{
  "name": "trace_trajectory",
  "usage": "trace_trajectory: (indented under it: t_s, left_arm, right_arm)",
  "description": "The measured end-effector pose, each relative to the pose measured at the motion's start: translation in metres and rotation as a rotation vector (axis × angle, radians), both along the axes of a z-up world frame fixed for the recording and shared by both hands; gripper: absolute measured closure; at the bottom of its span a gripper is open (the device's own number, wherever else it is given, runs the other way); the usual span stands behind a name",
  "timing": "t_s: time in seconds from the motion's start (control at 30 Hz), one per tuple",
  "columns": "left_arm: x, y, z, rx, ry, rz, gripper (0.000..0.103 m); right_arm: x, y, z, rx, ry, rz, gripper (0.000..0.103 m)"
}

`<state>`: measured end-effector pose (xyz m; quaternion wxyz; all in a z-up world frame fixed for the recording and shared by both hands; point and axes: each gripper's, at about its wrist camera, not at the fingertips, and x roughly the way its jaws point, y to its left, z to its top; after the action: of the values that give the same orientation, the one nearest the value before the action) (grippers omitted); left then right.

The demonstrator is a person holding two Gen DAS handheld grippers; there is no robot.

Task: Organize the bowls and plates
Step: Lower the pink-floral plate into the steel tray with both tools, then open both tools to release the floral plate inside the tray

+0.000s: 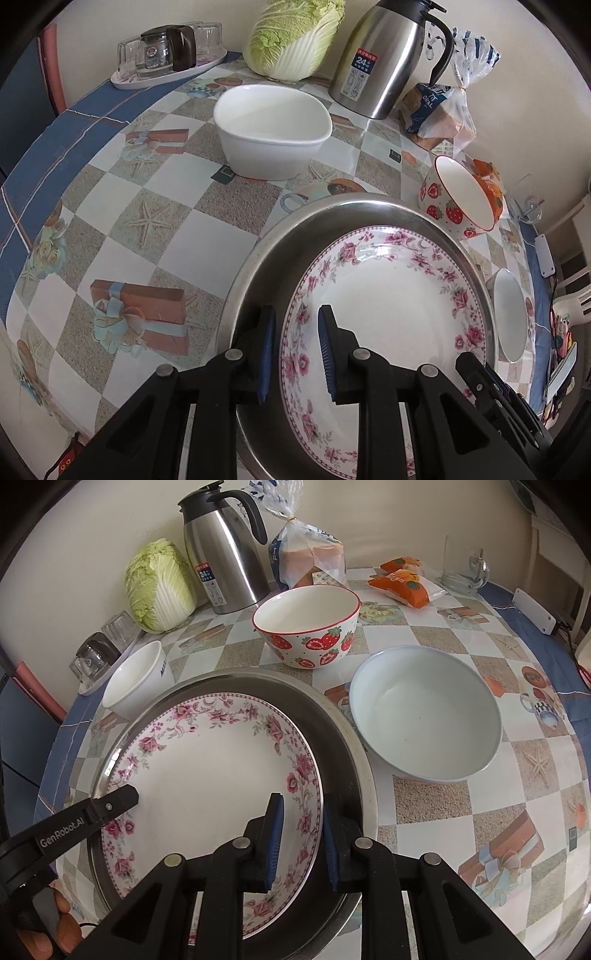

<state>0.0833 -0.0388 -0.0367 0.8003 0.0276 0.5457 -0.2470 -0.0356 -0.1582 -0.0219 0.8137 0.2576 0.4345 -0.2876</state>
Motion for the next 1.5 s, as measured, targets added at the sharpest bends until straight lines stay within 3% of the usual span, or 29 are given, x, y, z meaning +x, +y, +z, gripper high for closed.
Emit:
trace_trajectory:
  t_s: [0.33,0.4,0.53,0.63,0.77,0.83,0.9,1.1,1.23,1.5]
  left_arm:
    - [-0.009,-0.004,0.024,-0.025,-0.096,-0.037,0.072]
    - [-0.01,-0.005,0.026,-0.025,-0.1,-0.042,0.067]
    - [-0.01,-0.007,0.023,-0.024,-0.074,-0.047,0.045]
    - [-0.008,-0.006,0.018,-0.023,-0.03,-0.041,0.043]
    - [-0.009,-0.007,0.017,0.01,-0.045,-0.041,0.039]
    - [-0.01,-0.008,0.017,-0.002,-0.038,-0.05,0.031]
    - [-0.011,-0.01,0.018,-0.007,-0.037,-0.062,0.027]
    - [-0.012,-0.012,0.02,0.014,-0.065,-0.076,0.026]
    - [-0.014,-0.011,0.024,0.01,-0.081,-0.076,0.012]
    - [-0.011,-0.007,0.025,0.053,-0.121,-0.043,0.011]
  right_arm:
    - [-0.006,0.0,0.016,-0.067,-0.042,-0.022,0.079]
    - [-0.008,0.001,0.022,-0.083,-0.06,-0.026,0.079]
    - [-0.01,0.003,0.031,-0.115,-0.084,-0.035,0.078]
    - [-0.01,0.002,0.031,-0.117,-0.084,-0.042,0.066]
    - [-0.012,0.0,0.028,-0.107,-0.079,-0.047,0.061]
    - [-0.013,0.0,0.028,-0.108,-0.08,-0.049,0.046]
    - [-0.013,0.001,0.028,-0.114,-0.081,-0.046,0.039]
    - [-0.012,0.0,0.026,-0.119,-0.074,-0.039,0.026]
    - [-0.012,0.0,0.025,-0.119,-0.072,-0.04,0.015]
    - [-0.013,-0.001,0.023,-0.118,-0.067,-0.041,0.002]
